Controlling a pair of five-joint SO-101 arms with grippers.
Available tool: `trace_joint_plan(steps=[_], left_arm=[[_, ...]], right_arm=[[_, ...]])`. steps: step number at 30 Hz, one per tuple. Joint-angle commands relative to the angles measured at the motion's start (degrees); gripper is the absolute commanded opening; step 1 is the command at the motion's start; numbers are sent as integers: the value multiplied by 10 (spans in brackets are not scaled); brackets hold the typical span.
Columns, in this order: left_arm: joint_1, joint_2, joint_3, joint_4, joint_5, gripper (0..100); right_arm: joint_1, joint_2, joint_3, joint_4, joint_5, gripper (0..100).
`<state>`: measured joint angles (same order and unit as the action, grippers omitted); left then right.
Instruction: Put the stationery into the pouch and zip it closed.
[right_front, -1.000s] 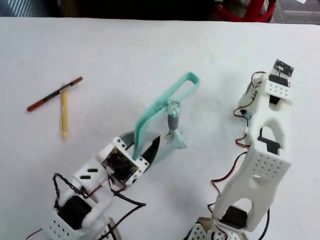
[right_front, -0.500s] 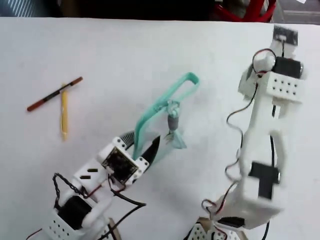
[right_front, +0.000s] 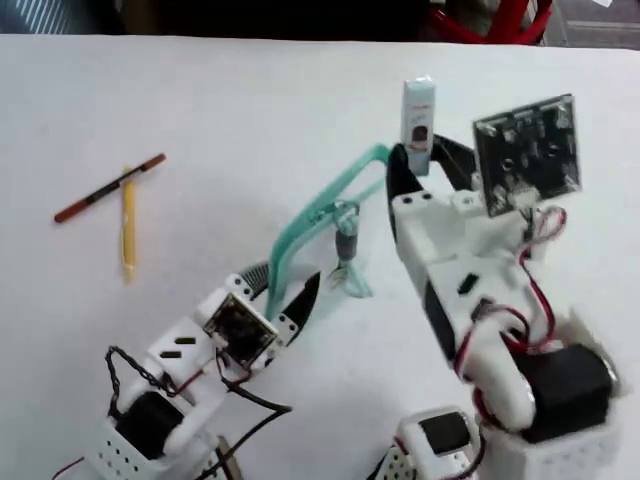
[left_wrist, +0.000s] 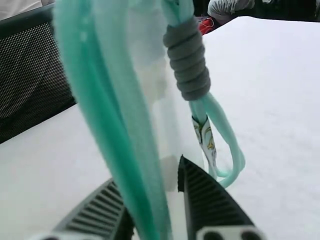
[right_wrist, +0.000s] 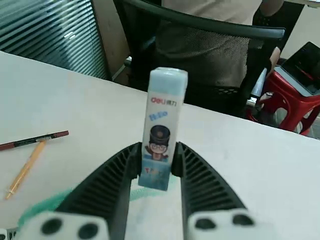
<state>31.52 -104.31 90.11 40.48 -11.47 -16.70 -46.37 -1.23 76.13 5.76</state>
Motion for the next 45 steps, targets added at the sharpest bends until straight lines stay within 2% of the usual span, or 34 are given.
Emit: trace_joint_plan(steps=[1,9,27,32,36,45], left_arm=[[-7,0,-28,0,1,133],[-7,0,-30,-1,1,158],[-7,0,-30,-13,-4,158],[-44,0,-27,-35,0,158],[-44,0,-18,-40,1,158],[-44,0,-3,-61,0,158]], right_arm=[[-24,18,24,-37,-26,19],[-29,72,39,-57,-26,19],[-52,79,98,2,-24,19],[-83,68,125,-4,9,19],[-118,36,133,-7,12,19],[-120,23,190,-26,49,19]])
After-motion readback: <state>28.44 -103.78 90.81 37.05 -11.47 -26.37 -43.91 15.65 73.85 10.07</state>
